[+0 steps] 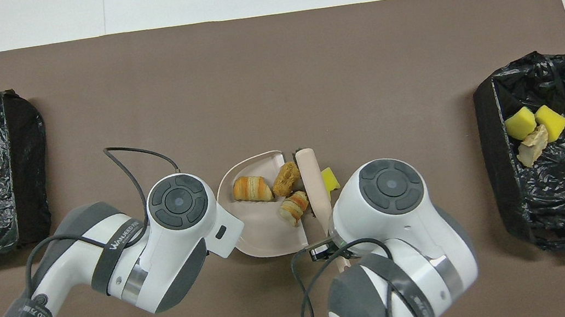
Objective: Sweep and dump trash in bin
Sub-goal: 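Sweep the sponge pieces into the dustpan with the right gripper's brush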
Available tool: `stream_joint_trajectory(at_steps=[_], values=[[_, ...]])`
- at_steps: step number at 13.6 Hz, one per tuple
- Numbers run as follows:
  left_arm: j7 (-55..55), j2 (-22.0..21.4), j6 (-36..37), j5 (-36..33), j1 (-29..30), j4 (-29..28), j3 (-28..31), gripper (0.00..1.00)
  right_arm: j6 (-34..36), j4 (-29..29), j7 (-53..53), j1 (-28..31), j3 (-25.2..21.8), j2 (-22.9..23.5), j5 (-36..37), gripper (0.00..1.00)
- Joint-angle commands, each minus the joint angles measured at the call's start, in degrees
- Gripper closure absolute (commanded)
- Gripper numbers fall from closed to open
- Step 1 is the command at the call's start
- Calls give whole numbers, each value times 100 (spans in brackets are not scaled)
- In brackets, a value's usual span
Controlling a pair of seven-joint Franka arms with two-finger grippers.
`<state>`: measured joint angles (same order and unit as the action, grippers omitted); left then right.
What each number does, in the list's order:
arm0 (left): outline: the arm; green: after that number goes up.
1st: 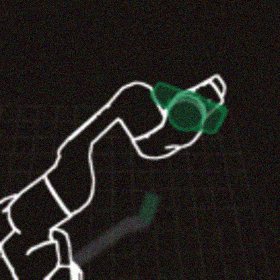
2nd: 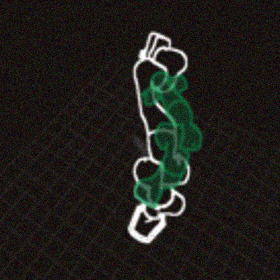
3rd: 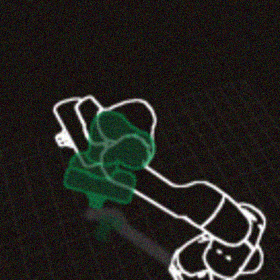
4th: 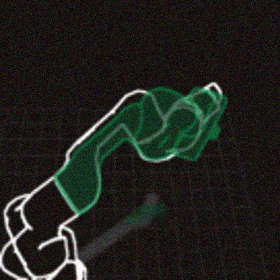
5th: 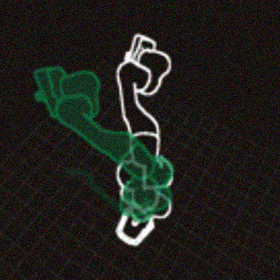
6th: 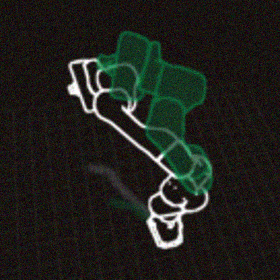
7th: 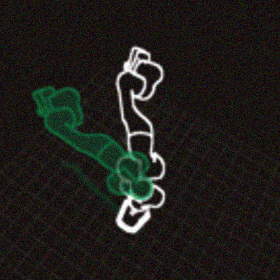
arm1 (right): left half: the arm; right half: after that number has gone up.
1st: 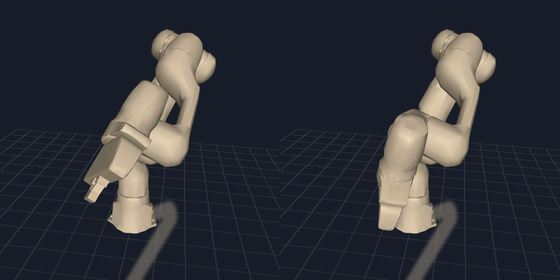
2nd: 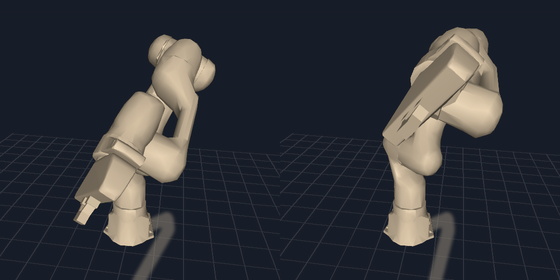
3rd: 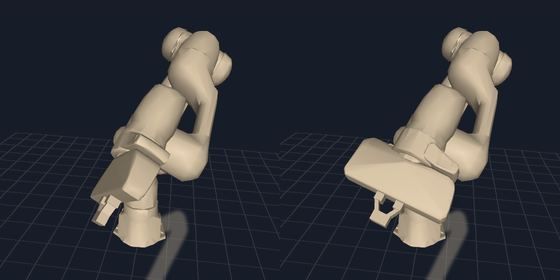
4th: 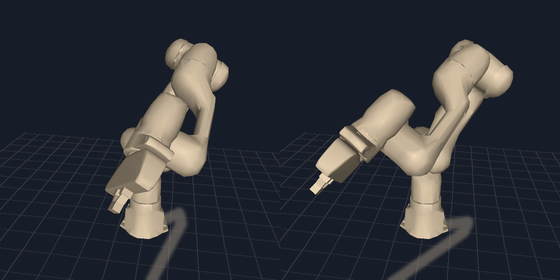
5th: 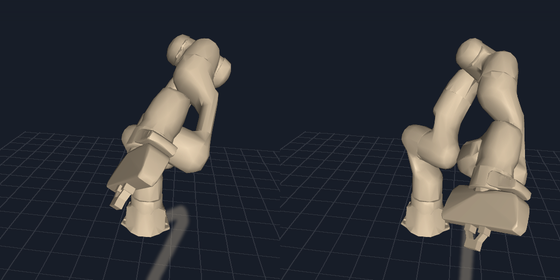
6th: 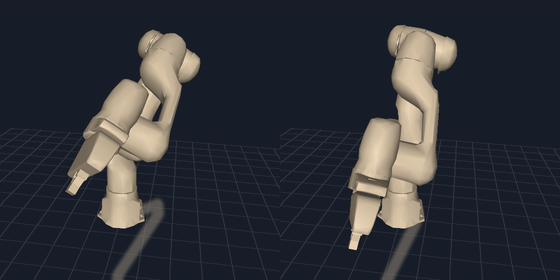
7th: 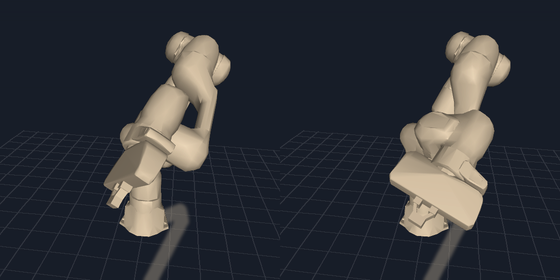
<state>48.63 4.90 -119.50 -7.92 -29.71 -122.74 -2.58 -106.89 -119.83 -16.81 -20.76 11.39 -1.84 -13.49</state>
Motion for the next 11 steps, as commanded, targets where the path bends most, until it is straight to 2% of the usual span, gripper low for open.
stream_joint_trajectory(at_steps=[1,4,6,9,11], values=[[59,-129,-118,19,-26,-224,65,100,676,232,46,256,-40,-413,-50,100],[59,-129,-126,19,-26,-233,65,100,652,-74,905,966,-41,-440,932,100],[59,-129,-118,19,-26,-233,74,100,380,-390,996,1066,-32,-309,1540,100],[59,-129,-118,19,-17,-233,74,100,-173,-769,585,996,3,-1,1569,100],[59,-129,-118,19,-17,-233,74,100,-437,-805,137,716,21,226,1455,100]])
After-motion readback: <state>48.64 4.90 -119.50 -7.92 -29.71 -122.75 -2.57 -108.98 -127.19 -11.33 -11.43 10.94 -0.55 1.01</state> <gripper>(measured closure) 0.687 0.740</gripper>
